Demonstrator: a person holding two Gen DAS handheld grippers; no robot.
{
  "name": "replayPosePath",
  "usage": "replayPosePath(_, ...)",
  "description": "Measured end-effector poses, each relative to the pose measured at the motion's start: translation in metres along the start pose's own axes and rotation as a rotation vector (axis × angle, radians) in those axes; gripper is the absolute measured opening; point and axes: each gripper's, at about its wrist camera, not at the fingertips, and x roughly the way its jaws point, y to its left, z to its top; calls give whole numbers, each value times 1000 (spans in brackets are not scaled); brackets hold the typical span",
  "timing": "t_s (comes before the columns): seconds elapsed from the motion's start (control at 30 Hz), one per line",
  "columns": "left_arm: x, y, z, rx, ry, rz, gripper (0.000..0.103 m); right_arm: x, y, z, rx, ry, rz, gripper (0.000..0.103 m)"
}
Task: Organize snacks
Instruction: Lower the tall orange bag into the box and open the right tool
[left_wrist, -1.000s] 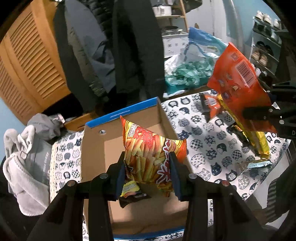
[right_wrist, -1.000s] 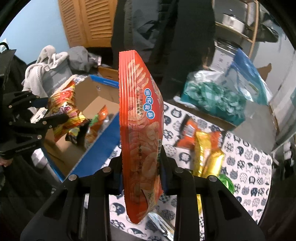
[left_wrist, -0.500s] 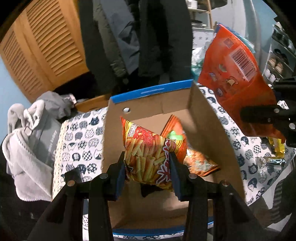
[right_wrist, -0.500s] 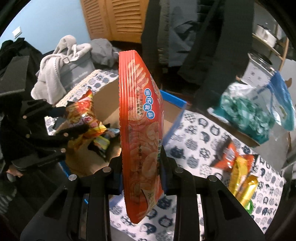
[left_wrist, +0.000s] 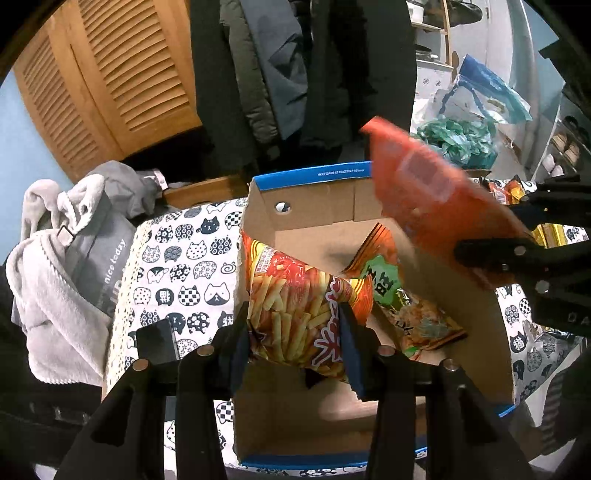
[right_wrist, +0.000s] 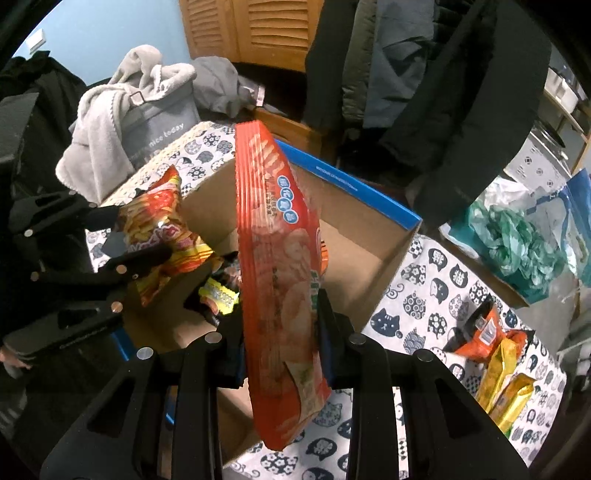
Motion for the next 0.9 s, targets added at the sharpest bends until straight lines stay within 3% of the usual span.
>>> replayPosePath(0.07,1,-2,0,7,6,9,47,3,2,1,0,3,0,27)
replayPosePath(0.2,3,-5,0,24,10,31,50,4,2,0,7,10,6,40)
replayPosePath(0.27,2,-6,0,29,7,52,61,2,2,-2,6,8,0,43)
replayPosePath(0.43,-5,-5,4,12,-22,63,71,-13,-7,-5,34,-21,8,59)
replayPosePath(0.9,-26,-58,20,50,-25,-93,72,-52,-55,-49,80,-27,-50,60)
